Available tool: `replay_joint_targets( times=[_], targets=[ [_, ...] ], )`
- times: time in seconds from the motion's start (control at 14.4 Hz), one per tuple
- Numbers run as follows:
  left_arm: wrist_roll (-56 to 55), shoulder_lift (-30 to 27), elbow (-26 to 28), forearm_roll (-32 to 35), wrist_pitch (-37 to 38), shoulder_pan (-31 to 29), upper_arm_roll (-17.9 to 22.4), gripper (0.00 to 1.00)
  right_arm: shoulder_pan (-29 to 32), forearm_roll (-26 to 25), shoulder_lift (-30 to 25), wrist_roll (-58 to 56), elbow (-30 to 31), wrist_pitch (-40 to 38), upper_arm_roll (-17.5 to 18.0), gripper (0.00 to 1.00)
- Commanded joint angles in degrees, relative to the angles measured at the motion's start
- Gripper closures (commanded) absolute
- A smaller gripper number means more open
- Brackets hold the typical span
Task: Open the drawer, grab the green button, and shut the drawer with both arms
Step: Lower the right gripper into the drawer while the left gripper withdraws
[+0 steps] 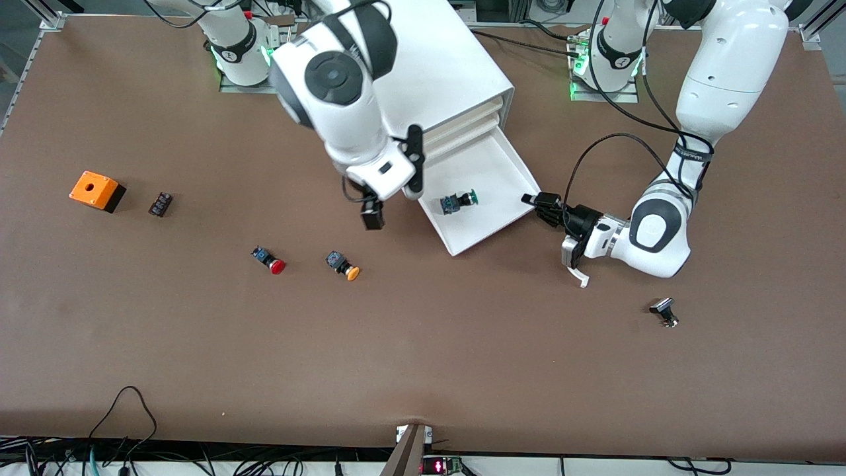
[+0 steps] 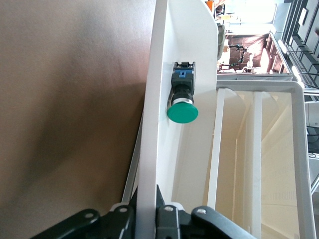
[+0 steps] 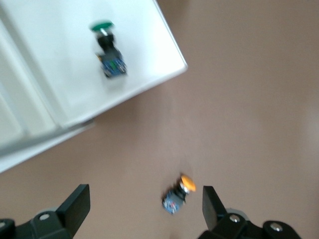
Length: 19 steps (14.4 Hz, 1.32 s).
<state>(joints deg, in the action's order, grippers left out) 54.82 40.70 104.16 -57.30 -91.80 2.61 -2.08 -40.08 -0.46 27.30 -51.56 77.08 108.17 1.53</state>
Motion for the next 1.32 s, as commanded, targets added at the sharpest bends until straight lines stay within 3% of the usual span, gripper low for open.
replay_joint_targets(
  times=[0.0, 0.07, 0.35, 0.55, 0.69, 1.04, 1.25],
  targets=[
    [-1.3, -0.2, -2.3, -0.5, -3.7, 0.5, 2.5, 0.42, -2.1, 1.9, 2.5, 1.7, -2.7, 1.2, 1.0, 0.0],
    [-1.0, -0.4, -2.5, -1.2, -3.6, 0.3, 2.7, 0.0, -2.4, 3.3, 3.9, 2.3, -3.4, 2.2, 1.8, 0.0],
    [-0.9, -1.1, -2.4, -2.2, -3.5, -0.2, 2.7, 0.0, -5.2, 3.1, 9.7, 1.9, -9.3, 2.5, 2.0, 0.0],
    [-1.8, -3.9, -2.1, -1.8, -3.6, -1.3, 2.9, 0.0, -4.8, 3.2, 11.9, 1.6, -10.2, 3.4, 1.9, 0.0],
    [-8.5, -7.4, -2.3, -0.5, -6.0, -2.7, 3.0, 0.0, -4.6, 3.4, 13.6, 1.5, -10.5, 5.5, 1.9, 0.0],
    [-11.3, -18.1, -3.6, 20.3, -10.4, -6.1, 2.9, 0.0, -6.5, 3.5, 16.4, 2.4, -10.3, 8.6, 1.8, 0.0],
    [-11.3, -24.5, -3.4, 21.9, -15.8, -9.7, 2.9, 0.0, -7.8, 3.3, 17.7, 2.5, -10.5, 8.4, 1.5, 0.0]
  ],
)
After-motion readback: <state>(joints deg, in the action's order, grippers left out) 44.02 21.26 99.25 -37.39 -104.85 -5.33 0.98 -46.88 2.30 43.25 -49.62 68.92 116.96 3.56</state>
